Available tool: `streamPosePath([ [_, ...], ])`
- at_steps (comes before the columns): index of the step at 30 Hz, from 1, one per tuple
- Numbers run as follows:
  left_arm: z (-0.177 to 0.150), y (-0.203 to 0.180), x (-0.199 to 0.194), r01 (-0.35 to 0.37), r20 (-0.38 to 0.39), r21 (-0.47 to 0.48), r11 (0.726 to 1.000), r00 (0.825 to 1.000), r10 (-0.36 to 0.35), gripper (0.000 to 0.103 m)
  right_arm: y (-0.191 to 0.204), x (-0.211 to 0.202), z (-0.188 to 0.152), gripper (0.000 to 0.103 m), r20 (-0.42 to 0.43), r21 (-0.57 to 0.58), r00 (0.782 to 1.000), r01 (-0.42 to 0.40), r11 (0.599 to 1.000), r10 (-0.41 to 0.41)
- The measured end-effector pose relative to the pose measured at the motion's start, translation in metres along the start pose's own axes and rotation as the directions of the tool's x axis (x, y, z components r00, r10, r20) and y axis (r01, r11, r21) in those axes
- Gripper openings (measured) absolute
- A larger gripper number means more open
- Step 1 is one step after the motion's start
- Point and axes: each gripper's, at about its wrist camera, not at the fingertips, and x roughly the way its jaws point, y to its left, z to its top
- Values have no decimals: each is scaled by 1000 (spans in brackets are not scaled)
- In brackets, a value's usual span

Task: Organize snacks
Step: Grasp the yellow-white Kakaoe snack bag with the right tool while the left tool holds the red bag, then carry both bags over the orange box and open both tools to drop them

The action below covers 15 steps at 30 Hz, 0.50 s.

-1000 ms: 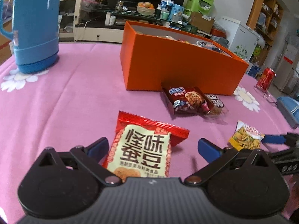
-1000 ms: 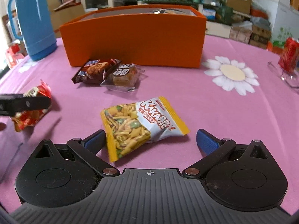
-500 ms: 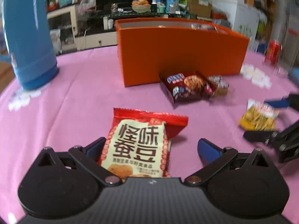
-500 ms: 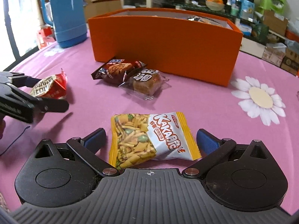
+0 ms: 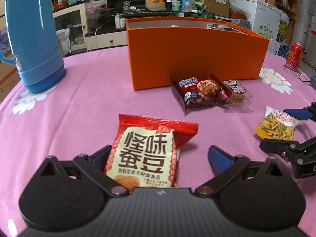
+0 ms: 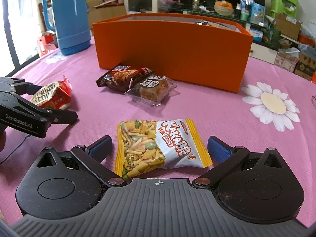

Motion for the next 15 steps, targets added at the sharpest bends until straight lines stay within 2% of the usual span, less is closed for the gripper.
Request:
streamPosePath([
  [1, 2, 1, -3, 5, 4, -7, 1000, 1000, -5, 76, 1, -2, 0, 80, 5, -5, 1000, -4, 1000, 4],
  [2, 4, 2, -5, 9, 6, -10, 1000, 1000, -9, 55, 2, -4, 1, 70, 5, -10, 1000, -12, 1000, 12],
  [5, 7, 8, -9, 32, -15, -51, 998, 999, -33, 53, 5, -10, 3, 50, 1, -14, 1000, -25, 1000, 25],
  [8, 8, 13, -17, 50, -31, -111, 993, 998, -54, 52, 7, -18, 2, 46, -2, 8, 999, -34, 999, 34],
  [10, 10, 17, -26, 77, -9, -144, 987, 997, -80, 52, 6, -27, -1, 44, 11, 56, 999, -43, 998, 43],
  [15, 22, 14, -55, 78, 68, -143, 987, 995, -69, 52, 0, -66, -5, 44, 94, 145, 995, -45, 988, 31],
])
